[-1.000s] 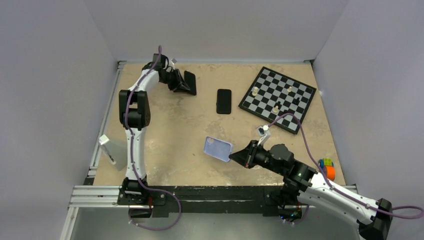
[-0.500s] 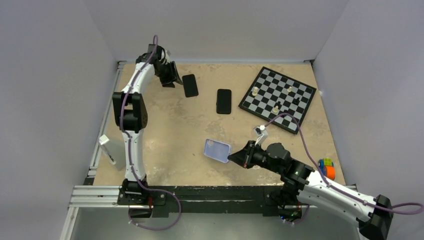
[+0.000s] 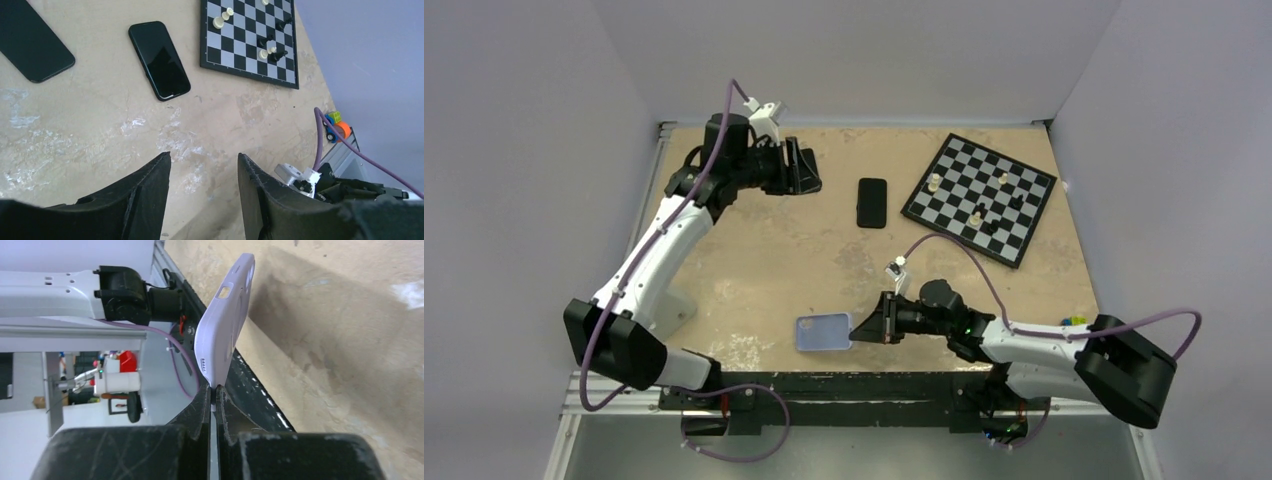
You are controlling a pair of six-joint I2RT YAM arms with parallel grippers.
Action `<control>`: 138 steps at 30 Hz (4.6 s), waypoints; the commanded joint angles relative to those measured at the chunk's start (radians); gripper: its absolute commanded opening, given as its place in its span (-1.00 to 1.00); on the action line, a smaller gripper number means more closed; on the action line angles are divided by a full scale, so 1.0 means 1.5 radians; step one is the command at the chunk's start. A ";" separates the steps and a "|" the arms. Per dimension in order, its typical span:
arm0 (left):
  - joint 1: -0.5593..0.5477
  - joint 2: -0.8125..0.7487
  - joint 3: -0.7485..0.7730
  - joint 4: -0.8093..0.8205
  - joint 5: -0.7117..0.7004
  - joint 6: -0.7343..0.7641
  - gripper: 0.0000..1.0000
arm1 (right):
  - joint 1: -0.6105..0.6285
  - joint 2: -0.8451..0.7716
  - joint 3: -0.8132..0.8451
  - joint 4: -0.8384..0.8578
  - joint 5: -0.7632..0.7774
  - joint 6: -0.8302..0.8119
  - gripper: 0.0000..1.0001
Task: Take the phone out of the phone case
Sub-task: Place the phone case at the center of the board, then pick up the phone at the center of the board.
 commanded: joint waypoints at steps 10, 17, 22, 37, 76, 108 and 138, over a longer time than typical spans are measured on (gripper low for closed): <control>0.002 -0.109 -0.101 0.057 -0.004 0.042 0.12 | 0.006 0.046 -0.008 -0.065 0.060 -0.006 0.56; 0.002 -0.154 -0.112 0.066 -0.011 0.042 0.12 | -0.017 -0.012 0.191 -0.476 0.313 -0.102 0.69; 0.002 -0.154 -0.116 0.074 0.004 0.029 0.12 | -0.171 0.148 0.367 -0.504 0.358 -0.187 0.71; 0.002 -0.164 -0.120 0.089 0.039 0.011 0.12 | -0.271 0.734 1.050 -0.729 0.462 -0.379 0.73; 0.009 -0.126 -0.141 0.132 0.079 -0.037 0.13 | -0.297 0.640 0.941 -0.578 0.196 -0.494 -0.94; -0.001 0.045 -0.388 0.645 0.203 -0.490 0.16 | -0.194 0.223 0.444 -0.137 0.056 -0.336 -1.00; -0.048 0.048 -0.308 0.748 0.342 -0.416 -1.00 | -0.261 -0.007 0.239 -0.184 -0.144 -0.255 0.64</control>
